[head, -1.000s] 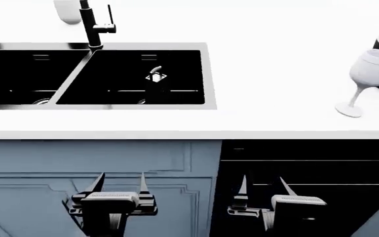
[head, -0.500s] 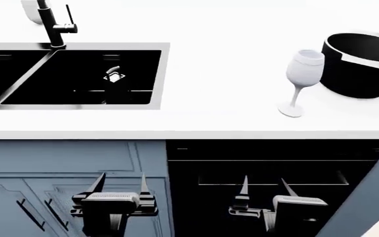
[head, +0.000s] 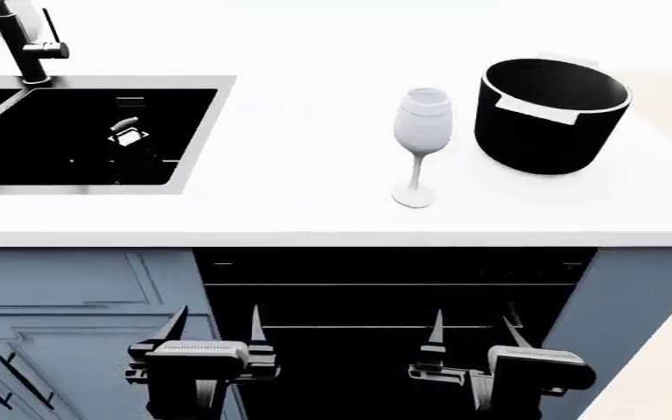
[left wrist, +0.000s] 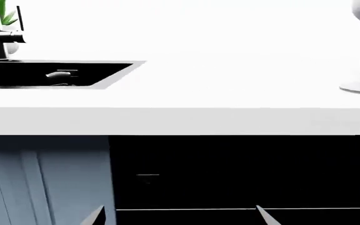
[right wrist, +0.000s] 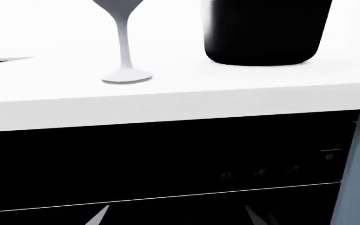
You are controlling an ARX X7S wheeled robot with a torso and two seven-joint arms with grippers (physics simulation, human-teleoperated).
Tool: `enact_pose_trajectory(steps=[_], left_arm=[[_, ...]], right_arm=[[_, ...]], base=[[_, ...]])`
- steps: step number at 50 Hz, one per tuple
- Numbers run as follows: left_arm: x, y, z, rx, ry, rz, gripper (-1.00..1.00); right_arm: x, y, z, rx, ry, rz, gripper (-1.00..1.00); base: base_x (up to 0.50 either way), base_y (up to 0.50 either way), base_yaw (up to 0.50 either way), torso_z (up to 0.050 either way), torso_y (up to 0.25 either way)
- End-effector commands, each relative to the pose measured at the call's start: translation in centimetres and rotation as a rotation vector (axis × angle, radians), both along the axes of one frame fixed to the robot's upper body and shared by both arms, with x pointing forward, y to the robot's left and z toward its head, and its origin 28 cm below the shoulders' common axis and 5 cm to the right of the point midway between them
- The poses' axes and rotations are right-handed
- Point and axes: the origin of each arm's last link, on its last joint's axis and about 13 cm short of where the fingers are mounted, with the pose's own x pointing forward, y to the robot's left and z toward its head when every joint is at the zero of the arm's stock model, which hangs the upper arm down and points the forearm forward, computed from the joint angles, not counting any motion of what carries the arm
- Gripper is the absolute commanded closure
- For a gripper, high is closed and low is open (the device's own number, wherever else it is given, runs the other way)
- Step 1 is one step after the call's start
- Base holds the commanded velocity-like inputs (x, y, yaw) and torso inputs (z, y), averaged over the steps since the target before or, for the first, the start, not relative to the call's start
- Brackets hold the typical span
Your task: Pick the wine glass and pot and place them in the sink. Then turn on the water.
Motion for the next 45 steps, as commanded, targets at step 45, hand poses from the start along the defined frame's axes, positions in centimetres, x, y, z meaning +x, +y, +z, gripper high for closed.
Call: enact_pose_trajectory(steps=[45], left_arm=[[-0.4,1.0,2.9,-0.001,-0.059,0.025,-1.00]], right_arm=[[-0.8,-1.2,2.0,-0.060,-0.060,-0.064,-1.00]], base=[[0.00,-0.43,0.00,0.045,0.006]])
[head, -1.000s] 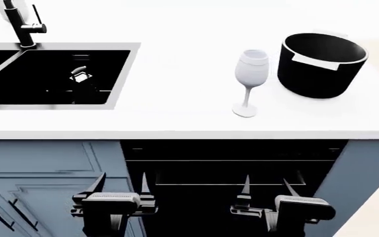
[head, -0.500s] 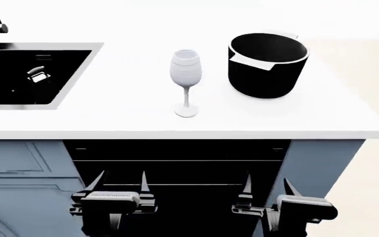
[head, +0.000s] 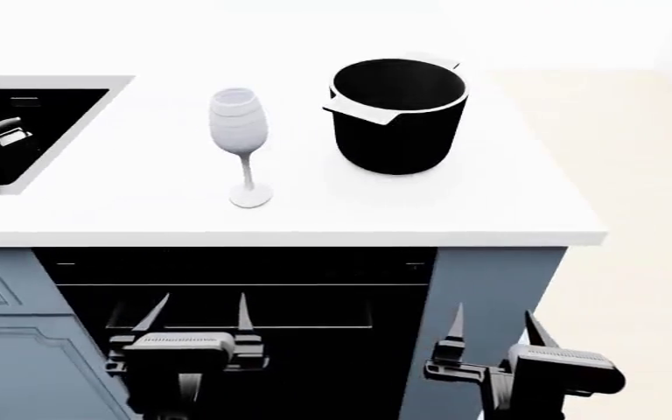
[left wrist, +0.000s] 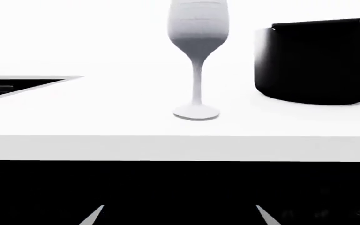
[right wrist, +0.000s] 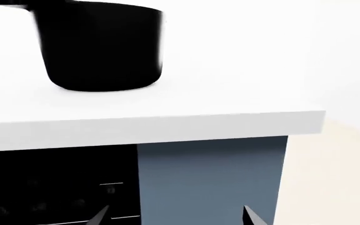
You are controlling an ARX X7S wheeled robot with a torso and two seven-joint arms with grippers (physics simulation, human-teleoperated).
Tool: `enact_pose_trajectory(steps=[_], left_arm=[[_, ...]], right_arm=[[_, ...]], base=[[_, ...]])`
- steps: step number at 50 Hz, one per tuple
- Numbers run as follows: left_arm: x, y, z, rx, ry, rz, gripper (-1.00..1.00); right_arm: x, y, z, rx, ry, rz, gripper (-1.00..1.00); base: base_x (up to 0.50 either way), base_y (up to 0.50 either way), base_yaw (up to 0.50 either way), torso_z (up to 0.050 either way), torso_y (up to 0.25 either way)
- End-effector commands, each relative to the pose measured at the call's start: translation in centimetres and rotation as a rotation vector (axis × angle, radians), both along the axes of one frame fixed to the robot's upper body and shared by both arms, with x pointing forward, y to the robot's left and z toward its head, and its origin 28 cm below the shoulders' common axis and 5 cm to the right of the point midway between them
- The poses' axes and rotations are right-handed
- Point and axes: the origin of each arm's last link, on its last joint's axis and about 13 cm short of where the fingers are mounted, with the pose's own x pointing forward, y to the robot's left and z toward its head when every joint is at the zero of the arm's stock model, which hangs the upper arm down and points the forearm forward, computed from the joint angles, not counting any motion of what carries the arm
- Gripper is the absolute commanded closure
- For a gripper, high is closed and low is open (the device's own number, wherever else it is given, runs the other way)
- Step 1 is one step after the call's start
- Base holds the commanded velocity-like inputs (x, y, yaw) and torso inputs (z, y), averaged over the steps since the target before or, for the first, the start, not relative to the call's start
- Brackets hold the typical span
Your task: Pick the wine glass and pot and place them in the sink. Then turn on the water.
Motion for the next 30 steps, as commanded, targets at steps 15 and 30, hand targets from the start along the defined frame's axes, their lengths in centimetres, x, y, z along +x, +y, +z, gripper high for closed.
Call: enact_pose_trajectory(steps=[15,30], left_arm=[[-0.6,1.6,5.4,0.079,-0.119,-0.025,-1.00],[-1.5,4.2,14.0,0.138,-0.133,-0.072,-1.00]], right_arm=[[-1.6,-1.0,5.5,-0.098,-0.061,-0.013,-1.00],[-2.5,-2.2,12.4,-0.162,-0.043,0.026,-1.00]], base=[[0.00,0.00,0.00,0.000,0.000],[0.00,0.00,0.00,0.000,0.000]])
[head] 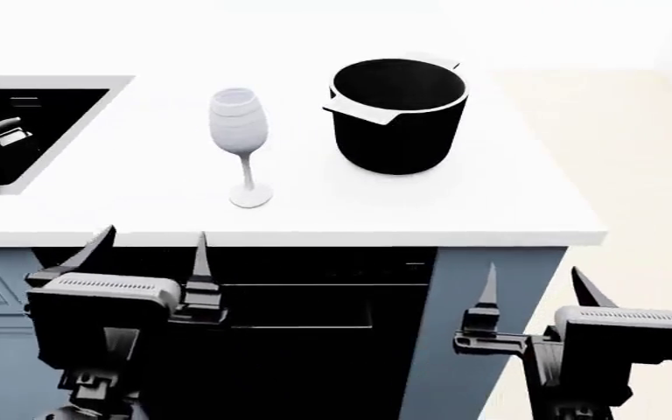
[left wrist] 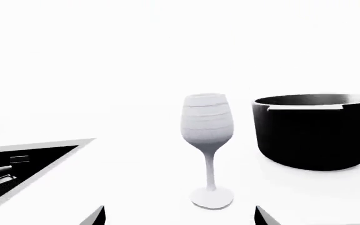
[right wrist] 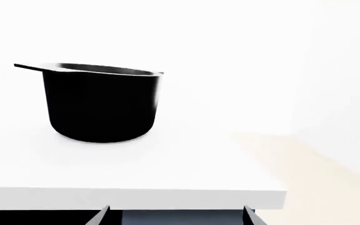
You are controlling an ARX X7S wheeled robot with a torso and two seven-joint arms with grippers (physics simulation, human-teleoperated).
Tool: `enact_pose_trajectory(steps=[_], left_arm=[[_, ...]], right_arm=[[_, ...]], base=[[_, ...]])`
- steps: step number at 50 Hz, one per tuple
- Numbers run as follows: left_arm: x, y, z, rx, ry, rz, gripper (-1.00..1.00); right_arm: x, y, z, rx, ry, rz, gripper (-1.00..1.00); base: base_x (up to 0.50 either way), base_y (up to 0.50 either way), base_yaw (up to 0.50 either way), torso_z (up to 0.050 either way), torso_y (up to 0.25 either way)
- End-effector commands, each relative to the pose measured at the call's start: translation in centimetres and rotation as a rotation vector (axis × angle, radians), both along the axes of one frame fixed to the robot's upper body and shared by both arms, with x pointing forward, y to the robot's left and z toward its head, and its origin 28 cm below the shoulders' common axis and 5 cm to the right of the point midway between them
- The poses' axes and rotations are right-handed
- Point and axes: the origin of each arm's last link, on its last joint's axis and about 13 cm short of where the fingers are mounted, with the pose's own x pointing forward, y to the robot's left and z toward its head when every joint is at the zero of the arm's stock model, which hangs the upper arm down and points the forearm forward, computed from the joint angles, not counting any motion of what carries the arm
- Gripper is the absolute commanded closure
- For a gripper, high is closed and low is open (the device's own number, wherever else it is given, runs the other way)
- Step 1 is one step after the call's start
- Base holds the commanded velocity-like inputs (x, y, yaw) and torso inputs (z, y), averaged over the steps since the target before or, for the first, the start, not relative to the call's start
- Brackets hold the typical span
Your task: Pick the wine glass and pot and place them in the sink. Then turn on the water.
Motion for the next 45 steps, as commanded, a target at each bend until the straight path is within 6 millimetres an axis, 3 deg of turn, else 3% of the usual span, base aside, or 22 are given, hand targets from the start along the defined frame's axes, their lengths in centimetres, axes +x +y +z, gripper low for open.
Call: enact_pose_trajectory(steps=[1,9,34,45], left_arm=[[-1.0,1.3,5.1,0.059,0.000,-0.047,-1.00],[-1.1,1.7,6.8,0.084,-0.044,-0.045,-1.00],[-1.3,2.2,7.9,0.110,-0.075,-0.049,-1.00],[-3.3,3.4,7.6,0.092,-0.063,-0.106,-1.00]], right_arm=[[-1.0,-0.6,4.6,-0.051,0.009,0.025,-1.00],[-1.0,-0.9,6.2,-0.069,-0.037,0.039,-1.00],[-1.0,-0.6,5.9,-0.064,-0.045,0.057,-1.00],[-0.9,-0.5,6.0,-0.064,-0.054,0.046,-1.00]], base=[[0.00,0.00,0.00,0.000,0.000],[0.11,0.00,0.00,0.000,0.000],[0.50,0.00,0.00,0.000,0.001],[0.08,0.00,0.00,0.000,0.001]])
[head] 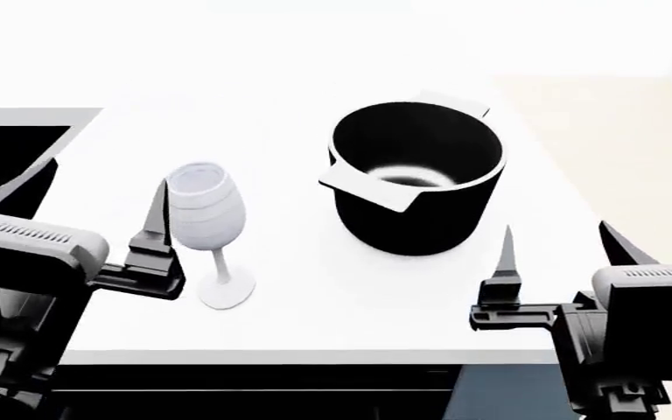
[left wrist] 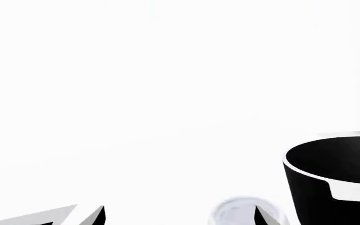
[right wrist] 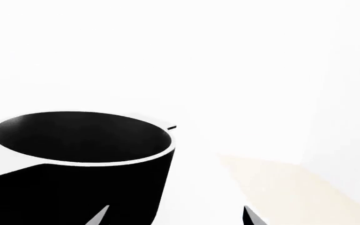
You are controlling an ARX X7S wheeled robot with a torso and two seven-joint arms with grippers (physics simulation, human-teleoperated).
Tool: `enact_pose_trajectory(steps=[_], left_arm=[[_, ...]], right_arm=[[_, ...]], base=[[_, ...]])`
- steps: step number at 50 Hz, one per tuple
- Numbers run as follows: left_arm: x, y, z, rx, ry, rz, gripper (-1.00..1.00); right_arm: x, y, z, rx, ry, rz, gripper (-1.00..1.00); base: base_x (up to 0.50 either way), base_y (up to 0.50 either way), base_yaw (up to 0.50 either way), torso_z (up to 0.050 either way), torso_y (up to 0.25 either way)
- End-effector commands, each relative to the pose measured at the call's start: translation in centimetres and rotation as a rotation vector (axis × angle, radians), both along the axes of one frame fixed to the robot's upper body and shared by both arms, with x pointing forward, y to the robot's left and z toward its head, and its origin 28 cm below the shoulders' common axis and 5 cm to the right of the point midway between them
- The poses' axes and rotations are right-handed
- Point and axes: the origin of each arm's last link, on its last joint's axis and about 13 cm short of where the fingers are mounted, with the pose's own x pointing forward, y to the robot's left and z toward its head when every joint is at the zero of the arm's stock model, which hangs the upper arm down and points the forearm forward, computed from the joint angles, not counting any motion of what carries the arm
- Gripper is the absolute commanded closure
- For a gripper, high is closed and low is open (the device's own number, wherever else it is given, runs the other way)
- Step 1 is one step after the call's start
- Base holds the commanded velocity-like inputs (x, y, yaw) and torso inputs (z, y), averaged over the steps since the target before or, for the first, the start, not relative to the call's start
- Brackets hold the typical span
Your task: Pick the wine glass and pot and place them in the sink. Then turn on the water.
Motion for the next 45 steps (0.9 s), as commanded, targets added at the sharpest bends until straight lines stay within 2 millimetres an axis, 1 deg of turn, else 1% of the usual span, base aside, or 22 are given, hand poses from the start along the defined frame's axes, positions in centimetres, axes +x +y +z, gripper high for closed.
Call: enact_pose_trajectory(steps=[1,8,12,21,27,36,45], left_arm=[[-1.7,0.9,-0.3,-0.001,0.011,-0.042,-1.00],[-3.5,1.6,-2.0,0.004,0.053,-0.087,-1.00],[-4.0,1.8,-3.2,0.001,0.095,-0.110,-1.00],[-3.3,1.1,-6.6,-0.031,0.214,-0.179,-1.00],[-2.7,0.2,-8.2,-0.042,0.274,-0.230,-1.00],[-1.4,-0.8,-9.1,-0.034,0.317,-0.281,-1.00],[-0.3,-1.3,-8.9,-0.020,0.322,-0.305,-1.00]], right_arm=[[0.2,0.1,0.1,0.000,-0.005,-0.003,-1.00],[0.3,0.4,0.2,-0.002,-0.003,0.000,-1.00],[0.3,0.6,0.3,-0.006,-0.006,0.009,-1.00],[0.4,0.8,0.3,-0.007,-0.004,0.013,-1.00],[0.6,0.8,0.2,-0.004,0.001,0.014,-1.00],[0.4,0.8,0.3,-0.011,-0.008,0.013,-1.00],[0.4,0.7,0.1,0.001,-0.003,0.009,-1.00]], base=[[0.00,0.00,0.00,0.000,0.000],[0.00,0.00,0.00,0.000,0.000],[0.00,0.00,0.00,0.000,0.000],[0.00,0.00,0.00,0.000,0.000],[0.00,0.00,0.00,0.000,0.000],[0.00,0.00,0.00,0.000,0.000],[0.00,0.00,0.00,0.000,0.000]])
